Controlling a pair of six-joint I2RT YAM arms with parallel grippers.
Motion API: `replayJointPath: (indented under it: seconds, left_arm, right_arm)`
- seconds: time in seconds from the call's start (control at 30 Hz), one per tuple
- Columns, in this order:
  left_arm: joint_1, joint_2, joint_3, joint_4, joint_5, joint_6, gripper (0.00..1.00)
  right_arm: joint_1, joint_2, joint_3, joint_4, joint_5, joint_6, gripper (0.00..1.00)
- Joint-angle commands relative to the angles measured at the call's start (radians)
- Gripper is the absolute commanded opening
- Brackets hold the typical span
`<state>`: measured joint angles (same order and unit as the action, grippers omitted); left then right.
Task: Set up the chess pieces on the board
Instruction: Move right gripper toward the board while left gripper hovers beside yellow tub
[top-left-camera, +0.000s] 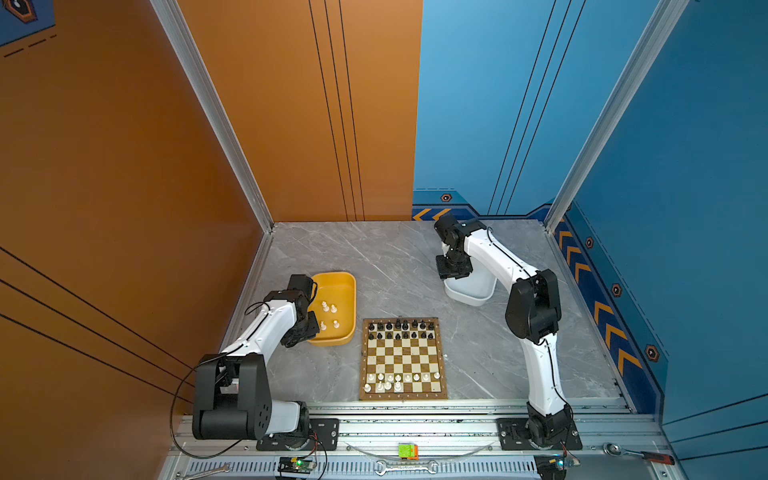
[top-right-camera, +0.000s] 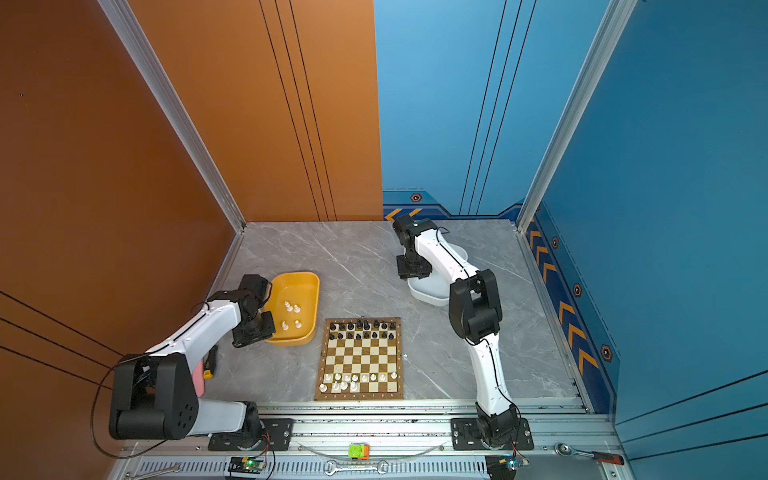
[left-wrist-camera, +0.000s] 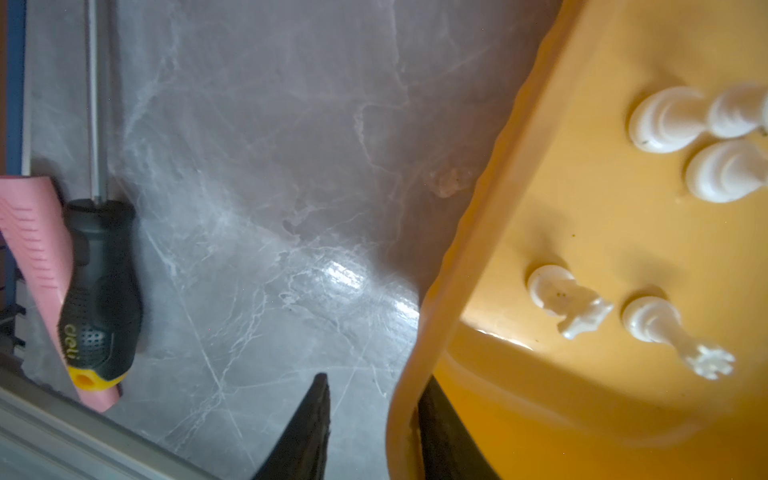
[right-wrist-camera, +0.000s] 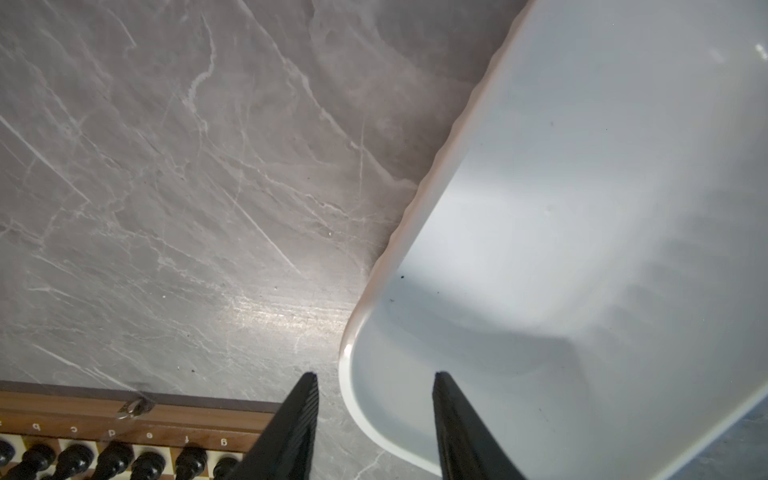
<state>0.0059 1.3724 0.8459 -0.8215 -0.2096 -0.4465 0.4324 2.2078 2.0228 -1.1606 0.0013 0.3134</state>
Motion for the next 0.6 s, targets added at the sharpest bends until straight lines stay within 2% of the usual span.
replayJointPath:
  seconds: [0.0, 0.27, 0.37, 0.57]
  left_arm:
    - [0.006, -0.038, 0.010, -0.042, -0.025, -0.011, 0.41]
    - [-0.010, -0.159, 0.012, -0.043, 0.010, -0.019, 0.62]
    - [-0.034, -0.231, 0.012, -0.042, 0.017, -0.029, 0.69]
    - [-0.110, -0.380, -0.004, -0.069, 0.038, -0.090, 0.71]
  right_arm:
    - [0.013, -0.092, -0.045, -0.014, 0.015, 0.001, 0.48]
    - [0.040, -0.263, -0.218, 0.044, 0.019, 0.013, 0.50]
    - [0.072, -0.344, -0.335, 0.077, 0.023, 0.023, 0.52]
    - [0.160, -0.536, -0.555, 0.139, 0.036, 0.086, 0.55]
